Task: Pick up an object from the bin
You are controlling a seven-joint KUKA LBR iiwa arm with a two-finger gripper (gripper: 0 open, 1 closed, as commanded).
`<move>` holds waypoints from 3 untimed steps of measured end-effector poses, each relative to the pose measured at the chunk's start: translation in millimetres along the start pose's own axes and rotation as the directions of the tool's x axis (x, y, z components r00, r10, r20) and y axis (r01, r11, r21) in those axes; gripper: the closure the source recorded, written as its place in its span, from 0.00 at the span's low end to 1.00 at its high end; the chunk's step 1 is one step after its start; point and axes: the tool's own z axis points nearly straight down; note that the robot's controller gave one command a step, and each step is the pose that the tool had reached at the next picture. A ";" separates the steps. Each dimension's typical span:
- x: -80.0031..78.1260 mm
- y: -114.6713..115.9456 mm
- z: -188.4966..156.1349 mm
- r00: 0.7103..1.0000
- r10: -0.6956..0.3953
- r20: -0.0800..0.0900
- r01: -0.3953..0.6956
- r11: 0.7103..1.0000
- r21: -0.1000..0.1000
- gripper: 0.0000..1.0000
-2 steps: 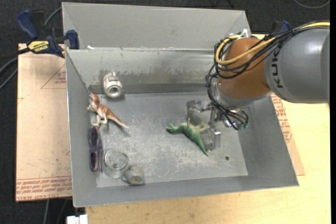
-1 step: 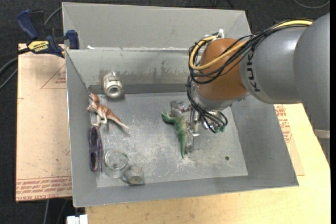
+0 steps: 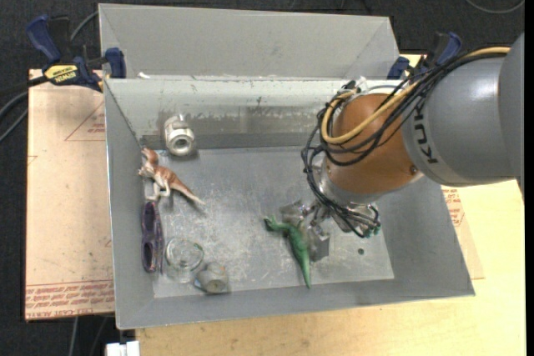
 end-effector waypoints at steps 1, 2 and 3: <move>0.0 0.0 0.0 1.000 0.000 0.000 0.000 1.000 0.000 1.00; 2.6 4.0 -71.6 1.000 -0.014 -0.004 0.014 1.000 -0.003 1.00; 1.7 3.9 -156.6 1.000 -0.026 0.010 0.026 1.000 0.004 1.00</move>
Offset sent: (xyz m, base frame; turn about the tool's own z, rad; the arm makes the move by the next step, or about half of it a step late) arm -0.0059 0.0031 0.1452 -0.0295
